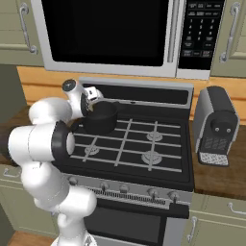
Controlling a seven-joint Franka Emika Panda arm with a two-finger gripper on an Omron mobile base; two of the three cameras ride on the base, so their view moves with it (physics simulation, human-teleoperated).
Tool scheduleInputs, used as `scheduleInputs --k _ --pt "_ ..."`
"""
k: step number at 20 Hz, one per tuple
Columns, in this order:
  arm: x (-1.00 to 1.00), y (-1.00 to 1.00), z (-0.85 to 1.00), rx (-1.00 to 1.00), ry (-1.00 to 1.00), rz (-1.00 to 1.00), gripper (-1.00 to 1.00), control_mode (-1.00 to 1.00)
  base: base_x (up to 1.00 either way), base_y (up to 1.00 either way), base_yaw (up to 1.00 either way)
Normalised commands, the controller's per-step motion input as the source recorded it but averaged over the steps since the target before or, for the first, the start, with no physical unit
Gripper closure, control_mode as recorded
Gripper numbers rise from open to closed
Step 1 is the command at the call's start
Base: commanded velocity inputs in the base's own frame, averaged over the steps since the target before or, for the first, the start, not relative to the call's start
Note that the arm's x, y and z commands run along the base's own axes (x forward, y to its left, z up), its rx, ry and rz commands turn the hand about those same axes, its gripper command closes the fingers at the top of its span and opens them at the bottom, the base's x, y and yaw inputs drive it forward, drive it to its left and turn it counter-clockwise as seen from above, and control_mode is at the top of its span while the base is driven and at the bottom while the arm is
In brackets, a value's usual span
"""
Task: Put the onion and sweet potato in the pot. Retrieve the spatula and lightly stir the vegetables in the pot.
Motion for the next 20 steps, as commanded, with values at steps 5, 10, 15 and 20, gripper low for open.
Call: scheduleInputs --k 5,10,15,20 --pt "0.45 0.00 -0.48 -0.15 0.01 0.14 1.00 -1.00 0.00 0.00 0.00" --pt "0.50 0.00 -0.46 -0.11 0.00 0.02 1.00 -1.00 0.00 0.00 0.00" --pt "0.39 0.00 -0.37 -0.06 0.03 0.00 -1.00 -1.00 0.00 0.00 0.00" --pt "0.13 0.00 -0.12 0.00 0.00 0.00 -1.00 -1.00 0.00 0.00 0.00"
